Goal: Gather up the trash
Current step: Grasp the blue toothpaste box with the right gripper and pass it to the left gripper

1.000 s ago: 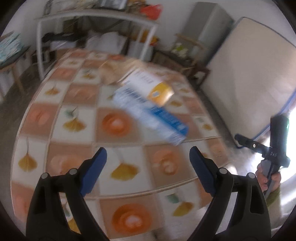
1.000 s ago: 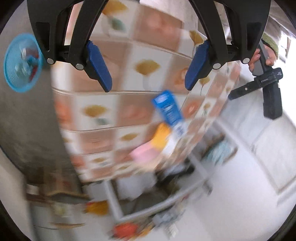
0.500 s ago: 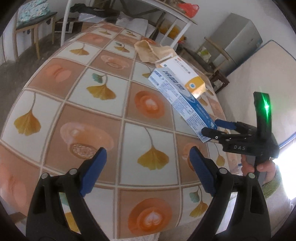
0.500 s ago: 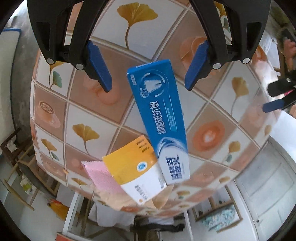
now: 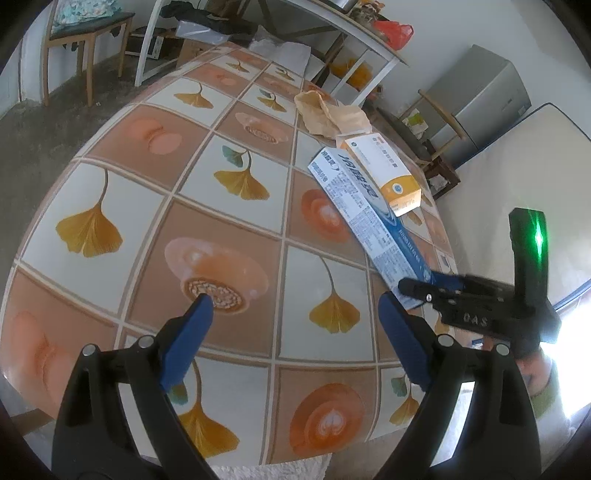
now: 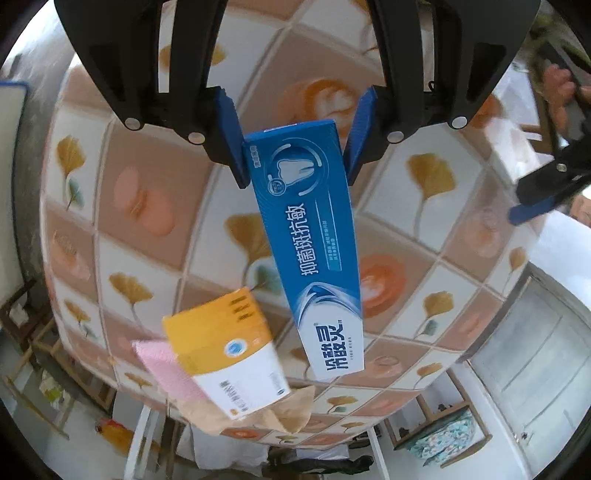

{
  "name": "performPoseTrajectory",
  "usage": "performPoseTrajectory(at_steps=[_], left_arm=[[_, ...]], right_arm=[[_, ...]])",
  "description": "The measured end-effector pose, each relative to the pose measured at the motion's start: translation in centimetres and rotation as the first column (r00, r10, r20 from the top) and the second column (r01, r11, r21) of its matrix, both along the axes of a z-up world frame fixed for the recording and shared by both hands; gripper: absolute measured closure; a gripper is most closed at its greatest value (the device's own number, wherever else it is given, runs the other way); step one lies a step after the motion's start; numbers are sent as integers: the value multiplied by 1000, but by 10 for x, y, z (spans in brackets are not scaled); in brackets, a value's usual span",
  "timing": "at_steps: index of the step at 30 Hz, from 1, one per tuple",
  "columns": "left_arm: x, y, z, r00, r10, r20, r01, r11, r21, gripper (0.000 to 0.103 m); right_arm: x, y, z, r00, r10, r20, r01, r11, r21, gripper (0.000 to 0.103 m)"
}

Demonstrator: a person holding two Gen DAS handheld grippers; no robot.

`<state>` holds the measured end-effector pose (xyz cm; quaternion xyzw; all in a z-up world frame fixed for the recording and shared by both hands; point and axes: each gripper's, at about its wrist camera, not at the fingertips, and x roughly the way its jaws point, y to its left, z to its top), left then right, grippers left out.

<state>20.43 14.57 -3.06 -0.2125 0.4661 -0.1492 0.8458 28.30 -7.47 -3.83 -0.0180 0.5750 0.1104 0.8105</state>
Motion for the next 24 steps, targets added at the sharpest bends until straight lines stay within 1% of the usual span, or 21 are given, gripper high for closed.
performPoseTrajectory(at_steps=[3,5,7,9,12,13,15,17,19,22,24], left_arm=[[1,-1,-1,1000,-7,-5,7,1000,-3,16],[2,-3,-2,1000,-13,-8,13,1000,-3,16],[2,-5,-4,1000,-20,-13,20,1000,-4,16],[3,-6,-6,1000,-25,-16,25,1000,-7,16],[4,-6,-9,999,-31,-28,30,999,-18,16],[4,-4,-10,999,-31,-33,30,999,-24,16],[4,-3,-11,999,-34,-35,32,999,-42,16],[6,-6,-10,998,-46,-36,44,998,-50,16],[10,-11,-10,997,-68,-35,66,997,-49,16],[18,-27,-9,994,-100,-37,99,995,-34,16],[23,-36,-9,994,-109,-29,109,994,-2,16]], right_arm=[[-13,6,-3,998,-39,-48,43,995,87,53],[-22,8,-2,997,-53,-59,60,990,128,53],[-30,10,-2,995,-60,-79,74,978,193,53],[-39,14,-3,994,-46,-96,70,963,262,53],[-50,23,-3,995,-9,-103,42,946,323,52],[-54,26,-2,995,7,-104,29,937,348,50],[-61,29,-1,994,39,-104,6,917,398,43],[-70,26,5,996,48,-75,-12,906,422,40],[-77,16,11,999,33,-40,-12,900,435,38],[-85,-7,14,999,-39,-14,41,895,444,37],[-87,-24,15,996,-92,-8,86,889,451,37]])
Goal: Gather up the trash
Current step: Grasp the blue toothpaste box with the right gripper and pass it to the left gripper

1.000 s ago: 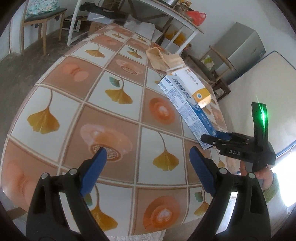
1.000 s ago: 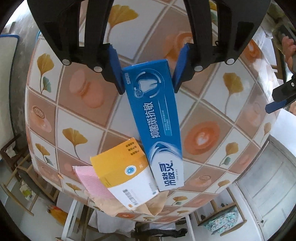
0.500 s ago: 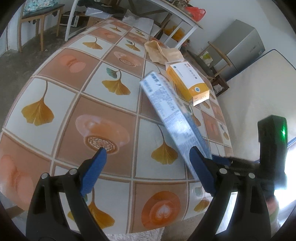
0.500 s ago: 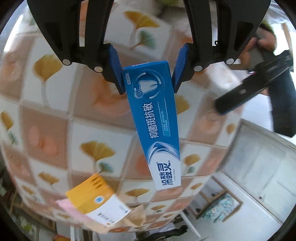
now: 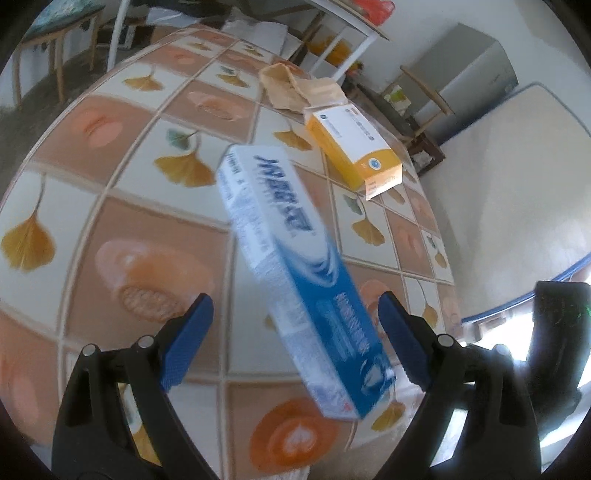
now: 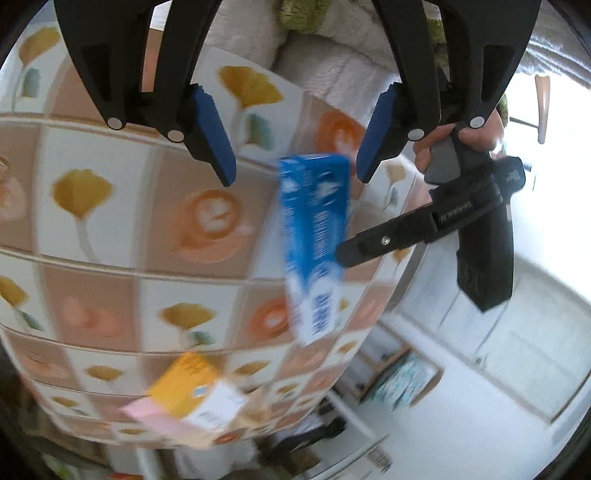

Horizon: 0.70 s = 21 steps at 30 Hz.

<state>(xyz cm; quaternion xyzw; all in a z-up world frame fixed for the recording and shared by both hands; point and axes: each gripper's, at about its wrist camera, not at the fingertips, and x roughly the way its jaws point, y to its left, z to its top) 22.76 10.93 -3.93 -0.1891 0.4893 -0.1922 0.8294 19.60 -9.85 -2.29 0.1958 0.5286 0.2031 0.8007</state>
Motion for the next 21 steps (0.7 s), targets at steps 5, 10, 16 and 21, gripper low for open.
performPoseTrajectory(at_steps=[5,10,16,21], left_arm=[[17,-25,-5,1000,22,1,-22,994,111,17],[18,-44,-4,998,-4,67,-17,954,299,25],[8,-34,1,996,-44,79,16,945,326,37],[2,-15,1,997,-55,54,36,952,302,46]], right_arm=[[-4,-36,3,994,-105,25,105,994,1,37],[-1,-57,6,985,-164,58,165,986,-18,37],[35,-67,26,978,-156,141,170,981,-91,28],[105,-42,44,972,-45,230,104,963,-249,19]])
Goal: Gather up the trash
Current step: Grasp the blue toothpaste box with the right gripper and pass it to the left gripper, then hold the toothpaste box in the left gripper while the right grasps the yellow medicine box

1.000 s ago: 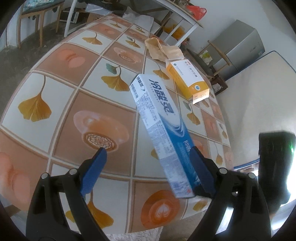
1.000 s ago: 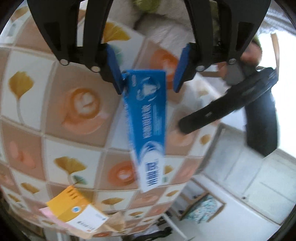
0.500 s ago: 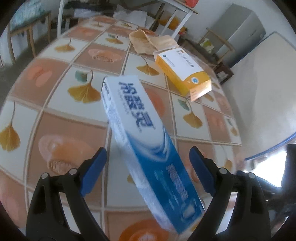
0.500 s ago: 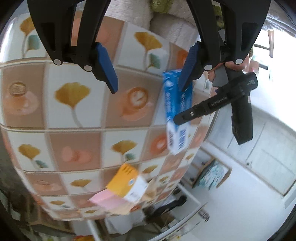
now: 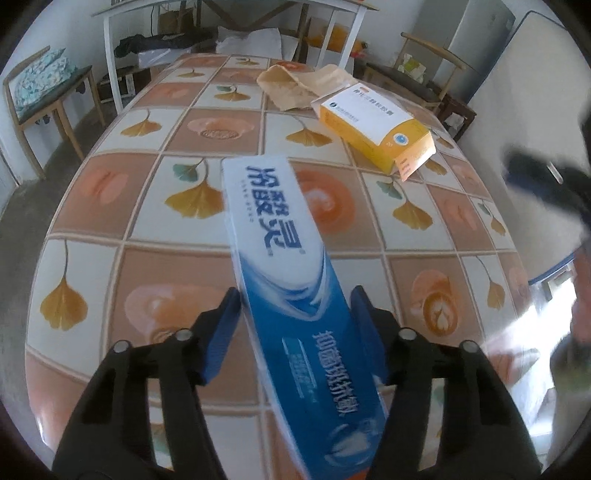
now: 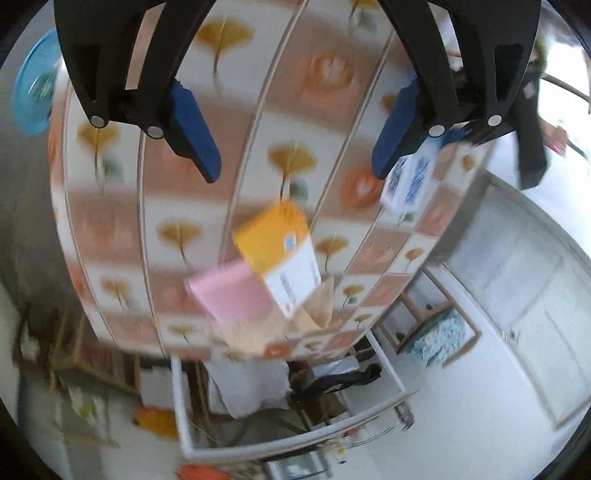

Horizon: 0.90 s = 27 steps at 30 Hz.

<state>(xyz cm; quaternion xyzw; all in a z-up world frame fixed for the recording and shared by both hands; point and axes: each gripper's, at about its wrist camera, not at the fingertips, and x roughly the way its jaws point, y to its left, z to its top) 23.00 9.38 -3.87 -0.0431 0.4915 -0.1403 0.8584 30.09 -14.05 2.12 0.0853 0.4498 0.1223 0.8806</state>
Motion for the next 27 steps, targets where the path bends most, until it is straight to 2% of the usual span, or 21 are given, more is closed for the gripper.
performPoseTrajectory(at_steps=[3,5,8,13,14,15,16,21,24,26,27], left_arm=[[-4,9,-1,1000,1,-3,-1,1000,-14,48],[-6,13,-1,1000,4,-3,-4,1000,-21,49],[-8,18,-1,1000,7,-2,-7,1000,-30,49],[-9,23,-1,1000,9,-2,-10,999,-47,50],[-10,23,-1,1000,9,0,-9,999,-48,50],[-10,23,-1,1000,9,1,-9,999,-48,50],[-10,23,-1,1000,10,2,-10,999,-51,50],[-12,26,-2,1000,19,5,-18,998,-65,50],[-14,28,-2,1000,26,0,-26,996,-80,50],[-15,30,-2,1000,30,-6,-30,995,-96,51],[-16,31,-2,1000,30,-9,-31,994,-103,51]], right_arm=[[40,26,-4,998,59,-7,-60,986,-158,18],[71,46,-17,996,82,-27,-87,948,-307,18],[99,63,-33,993,100,-56,-114,897,-427,18],[120,84,-57,983,131,-127,-180,821,-542,18],[121,86,-60,982,129,-137,-184,811,-556,23],[120,87,-60,982,127,-140,-184,803,-567,33],[118,88,-61,982,121,-145,-183,797,-576,33],[95,92,-54,981,136,-136,-190,799,-571,34],[69,87,-41,982,136,-134,-185,848,-497,34],[45,77,-34,980,117,-163,-173,902,-395,34],[36,73,-33,979,108,-173,-165,917,-363,34]])
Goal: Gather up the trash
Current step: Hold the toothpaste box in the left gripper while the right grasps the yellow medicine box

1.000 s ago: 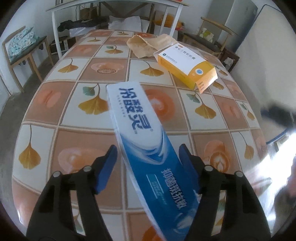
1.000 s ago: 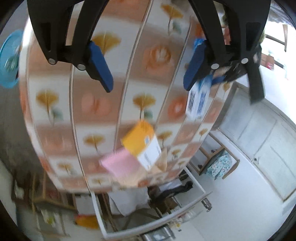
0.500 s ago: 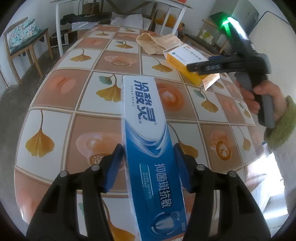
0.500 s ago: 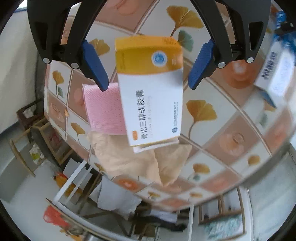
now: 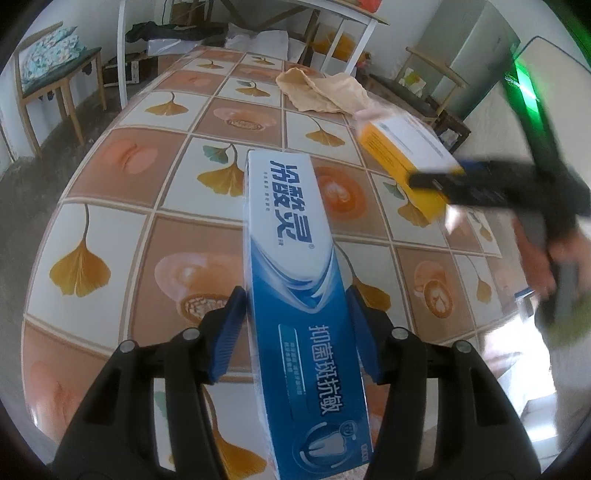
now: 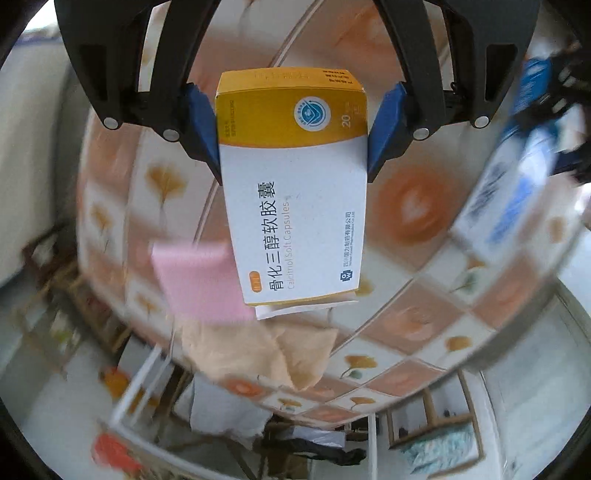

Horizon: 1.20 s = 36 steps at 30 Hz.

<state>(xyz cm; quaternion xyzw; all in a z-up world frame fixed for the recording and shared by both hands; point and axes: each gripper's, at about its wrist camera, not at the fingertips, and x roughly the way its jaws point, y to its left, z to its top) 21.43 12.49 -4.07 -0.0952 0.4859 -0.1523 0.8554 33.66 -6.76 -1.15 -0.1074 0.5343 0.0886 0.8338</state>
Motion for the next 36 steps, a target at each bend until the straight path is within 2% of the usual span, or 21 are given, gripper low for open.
performPoseTrajectory(at_steps=[2,5,10,19,27,30,36], left_arm=[[-1,3,0,1000,1,-9,-1,1000,-25,51],[-2,4,-1,1000,4,-27,-6,999,-52,50],[-3,0,0,999,16,-35,-17,1000,-21,50],[1,-13,-2,999,47,-16,-46,997,66,45],[6,-18,-2,997,78,10,-79,989,129,47],[5,-17,-2,997,77,16,-79,988,135,52],[4,-15,-2,997,77,27,-80,989,126,54]], right_arm=[[-29,-12,0,998,-37,-42,40,996,82,34],[-62,-25,-4,994,-83,-77,93,985,145,33],[-101,-34,-12,987,-132,-93,148,969,199,33],[-109,-22,-28,991,-119,-66,127,984,128,26],[-100,-18,-36,990,-124,-67,130,986,102,26],[-98,-16,-38,990,-133,-57,137,986,90,26],[-98,-12,-38,990,-136,-42,139,987,81,26]])
